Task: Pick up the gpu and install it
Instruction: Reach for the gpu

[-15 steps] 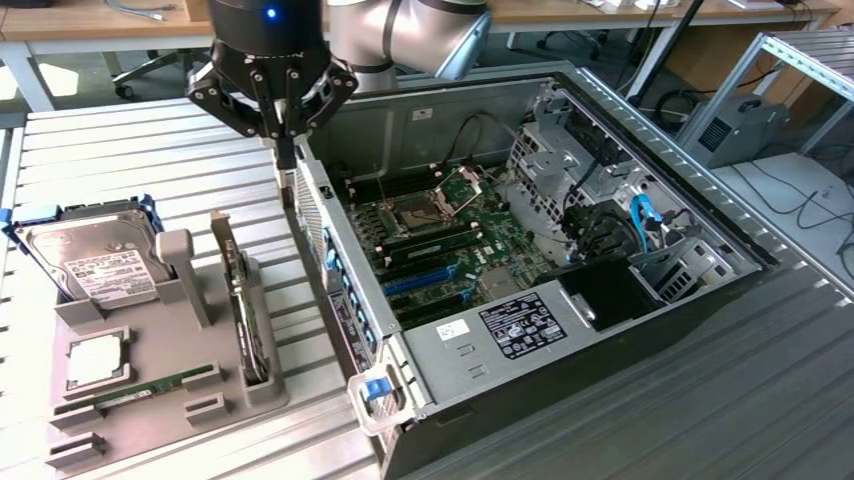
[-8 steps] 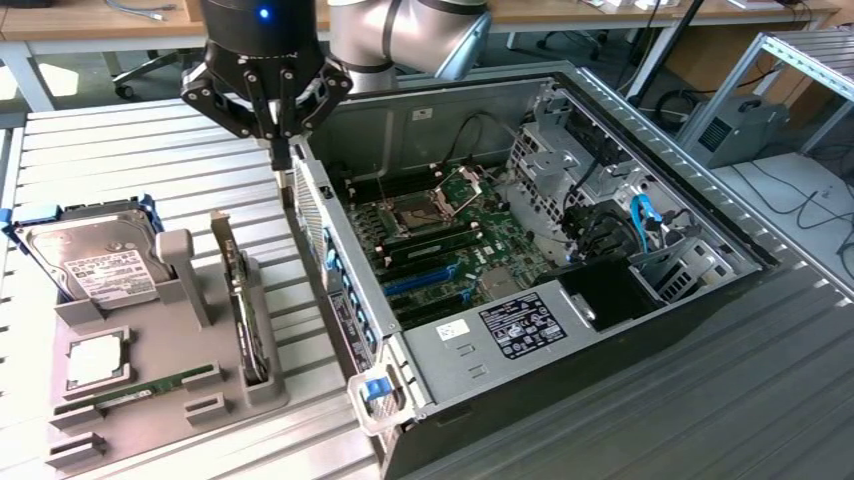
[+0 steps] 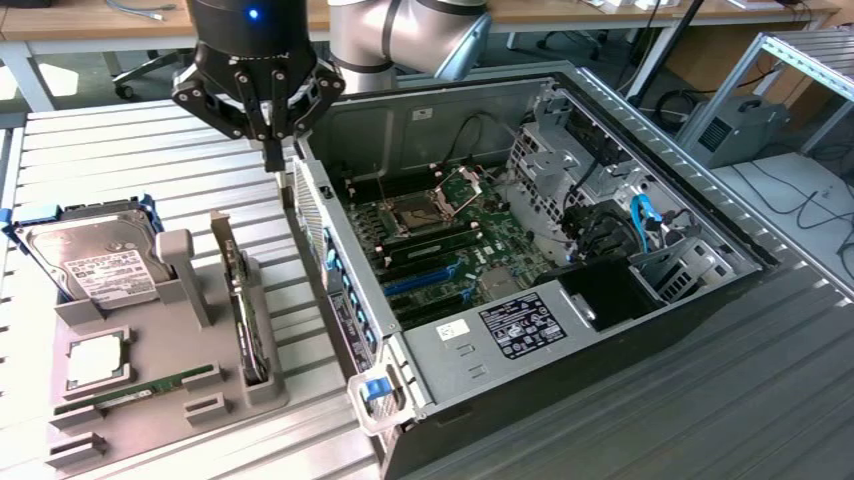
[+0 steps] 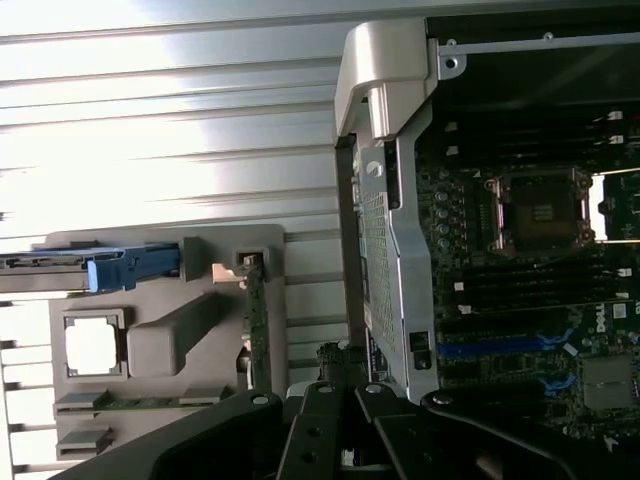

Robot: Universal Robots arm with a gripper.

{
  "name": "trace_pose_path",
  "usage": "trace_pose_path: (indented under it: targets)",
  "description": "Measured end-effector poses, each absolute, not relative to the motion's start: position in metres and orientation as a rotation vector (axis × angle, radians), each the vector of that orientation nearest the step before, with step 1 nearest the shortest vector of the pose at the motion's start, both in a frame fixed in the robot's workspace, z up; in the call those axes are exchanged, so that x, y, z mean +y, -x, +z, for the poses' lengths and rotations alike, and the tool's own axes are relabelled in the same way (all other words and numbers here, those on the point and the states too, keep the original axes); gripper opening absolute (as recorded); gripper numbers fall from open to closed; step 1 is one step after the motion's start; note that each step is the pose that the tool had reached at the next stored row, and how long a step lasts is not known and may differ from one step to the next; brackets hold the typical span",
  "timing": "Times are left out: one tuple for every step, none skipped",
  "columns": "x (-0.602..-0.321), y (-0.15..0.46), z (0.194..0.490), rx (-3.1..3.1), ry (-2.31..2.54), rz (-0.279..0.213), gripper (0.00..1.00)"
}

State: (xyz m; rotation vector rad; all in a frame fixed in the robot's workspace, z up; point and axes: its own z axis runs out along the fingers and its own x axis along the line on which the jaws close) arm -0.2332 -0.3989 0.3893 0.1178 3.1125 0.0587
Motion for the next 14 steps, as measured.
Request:
trace_pose_path:
  targets:
    - [-0.3989,0.2338,0.3893,3.112,-0.118,0.059,0.11]
    - [-0.3989,0.2343,0.3893,3.112,-0.118,0.059,0.11]
    - [-0.3989,0.2349,0.3893,3.112,-0.118,0.059,0.11]
    - [-0.3989,0.2355,0.3893,3.112,-0.118,0.059,0.11]
    - [-0.3989,0.2361,0.3893,3.112,-0.118,0.059,0.11]
    - [-0.3989,0.2369,0.3893,3.113,-0.118,0.058,0.11]
    - [-0.3989,0.2372,0.3893,3.113,-0.118,0.058,0.11]
    - [-0.3989,0.2376,0.3893,3.113,-0.118,0.058,0.11]
    - [-0.3989,0.2379,0.3893,3.112,-0.118,0.058,0.11]
    - [-0.3989,0.2383,0.3893,3.112,-0.118,0.058,0.11]
    - [-0.3989,0.2386,0.3893,3.112,-0.118,0.058,0.11]
    - [-0.3989,0.2390,0.3893,3.112,-0.118,0.057,0.11]
    - [-0.3989,0.2393,0.3893,3.112,-0.118,0.057,0.11]
    - [-0.3989,0.2396,0.3893,3.112,-0.118,0.057,0.11]
